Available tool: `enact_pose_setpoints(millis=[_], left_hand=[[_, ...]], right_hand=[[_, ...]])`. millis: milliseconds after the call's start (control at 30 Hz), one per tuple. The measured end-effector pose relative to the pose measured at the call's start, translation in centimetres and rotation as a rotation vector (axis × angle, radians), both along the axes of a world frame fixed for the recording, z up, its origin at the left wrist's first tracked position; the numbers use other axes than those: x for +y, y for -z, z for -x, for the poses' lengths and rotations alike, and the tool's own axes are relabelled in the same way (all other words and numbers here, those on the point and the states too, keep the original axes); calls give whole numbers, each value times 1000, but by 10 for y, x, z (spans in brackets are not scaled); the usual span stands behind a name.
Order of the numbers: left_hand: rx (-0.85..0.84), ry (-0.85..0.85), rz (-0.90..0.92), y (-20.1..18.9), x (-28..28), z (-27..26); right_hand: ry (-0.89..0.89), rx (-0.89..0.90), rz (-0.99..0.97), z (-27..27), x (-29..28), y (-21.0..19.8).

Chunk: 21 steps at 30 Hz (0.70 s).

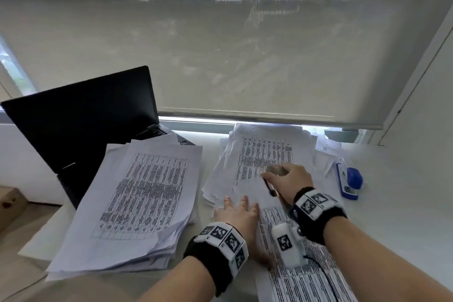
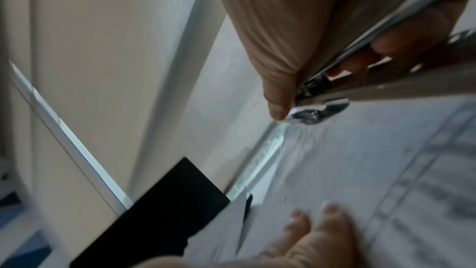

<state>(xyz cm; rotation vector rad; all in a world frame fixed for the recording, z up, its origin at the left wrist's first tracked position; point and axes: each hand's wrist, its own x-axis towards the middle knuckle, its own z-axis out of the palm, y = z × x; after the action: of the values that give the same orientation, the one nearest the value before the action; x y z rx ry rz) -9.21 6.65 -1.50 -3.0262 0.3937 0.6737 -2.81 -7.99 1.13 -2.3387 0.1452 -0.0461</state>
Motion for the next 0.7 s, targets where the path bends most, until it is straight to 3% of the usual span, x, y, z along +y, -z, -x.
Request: enact_pose_setpoints(millis=[100,233,433,700], left_hand=[[-14,3,-48,-5,-5,0],[-139,-29,-38,-13,-23,-1],[43,-14,-17,-7,-32,-2],[40,7,-54,-10,-37,-2]], right_hand=[[-35,21,25,20,-33,-1],[-9,110,239,35,-67,12],[-19,151,304,36,-64,18],[15,214,309,18,-59,12]])
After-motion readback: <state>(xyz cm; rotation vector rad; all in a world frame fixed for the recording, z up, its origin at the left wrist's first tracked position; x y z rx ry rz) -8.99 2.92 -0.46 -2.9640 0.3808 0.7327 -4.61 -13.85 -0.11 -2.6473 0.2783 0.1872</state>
